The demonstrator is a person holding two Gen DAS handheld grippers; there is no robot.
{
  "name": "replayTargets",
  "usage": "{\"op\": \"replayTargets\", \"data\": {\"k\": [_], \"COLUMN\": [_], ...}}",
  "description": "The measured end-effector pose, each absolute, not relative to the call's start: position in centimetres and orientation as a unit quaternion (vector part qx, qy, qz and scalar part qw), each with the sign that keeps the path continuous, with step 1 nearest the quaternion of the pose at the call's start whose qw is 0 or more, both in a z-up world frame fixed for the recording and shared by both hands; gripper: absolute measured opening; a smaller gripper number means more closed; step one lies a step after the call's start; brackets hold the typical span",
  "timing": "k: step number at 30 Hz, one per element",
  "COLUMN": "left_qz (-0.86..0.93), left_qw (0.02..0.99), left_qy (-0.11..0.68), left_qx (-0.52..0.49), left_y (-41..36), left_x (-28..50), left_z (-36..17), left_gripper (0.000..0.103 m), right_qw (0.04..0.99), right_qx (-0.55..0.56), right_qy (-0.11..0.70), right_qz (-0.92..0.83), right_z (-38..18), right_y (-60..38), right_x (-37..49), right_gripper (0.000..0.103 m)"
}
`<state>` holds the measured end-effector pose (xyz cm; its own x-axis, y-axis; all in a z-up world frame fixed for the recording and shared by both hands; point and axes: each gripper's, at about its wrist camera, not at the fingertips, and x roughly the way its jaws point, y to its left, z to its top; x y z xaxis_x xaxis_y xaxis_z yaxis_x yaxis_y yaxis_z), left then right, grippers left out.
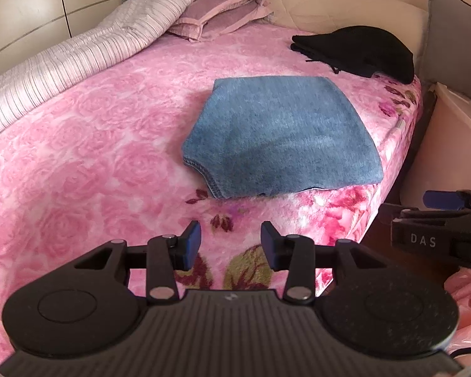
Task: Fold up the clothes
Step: 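Open both grippers and withdraw them from the folded jeans, then move both grippers down to the folded jeans edge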
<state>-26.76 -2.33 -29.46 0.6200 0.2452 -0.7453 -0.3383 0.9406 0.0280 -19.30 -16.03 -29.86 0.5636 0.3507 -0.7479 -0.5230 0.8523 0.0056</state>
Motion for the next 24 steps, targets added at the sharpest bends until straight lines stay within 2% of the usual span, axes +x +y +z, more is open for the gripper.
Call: {"op": "replayTargets", "data": {"k": [9,14,17,21,24], "left_qz": [0.149,0.127,0.108,0.079,0.055], "left_qw": [0.89,0.898,0.905,0.912,0.899], "left_qy": [0.423,0.41,0.391,0.367,0.382], "left_qx": [-0.075,-0.099,-0.126,-0.167,-0.207], "left_y": [-1.5,1.7,5.3,10.0,13.1], "left_x": [-24.1,-22.3,-20.9,-18.0,-15.1], "left_z": [-31.2,-31.5,-31.0,-30.6,-32.0], "left_gripper": [0.038,0.038,0.04,0.052,0.053], "right_qw": [0.873,0.862,0.855,0.84,0.824], "right_qx": [-0.12,-0.109,-0.053,0.055,0.09], "right_qy": [0.4,0.412,0.423,0.435,0.449], "right_qz": [0.254,0.273,0.295,0.319,0.333], "right_z": [-31.0,-31.6,-31.2,-30.4,-30.5], "right_y": [-15.3,-16.0,-18.1,-21.2,-21.6], "right_x": [-17.4,-15.0,-11.3,-4.8,-0.5], "right_gripper": [0.066,0.066,0.066,0.067,0.074]}}
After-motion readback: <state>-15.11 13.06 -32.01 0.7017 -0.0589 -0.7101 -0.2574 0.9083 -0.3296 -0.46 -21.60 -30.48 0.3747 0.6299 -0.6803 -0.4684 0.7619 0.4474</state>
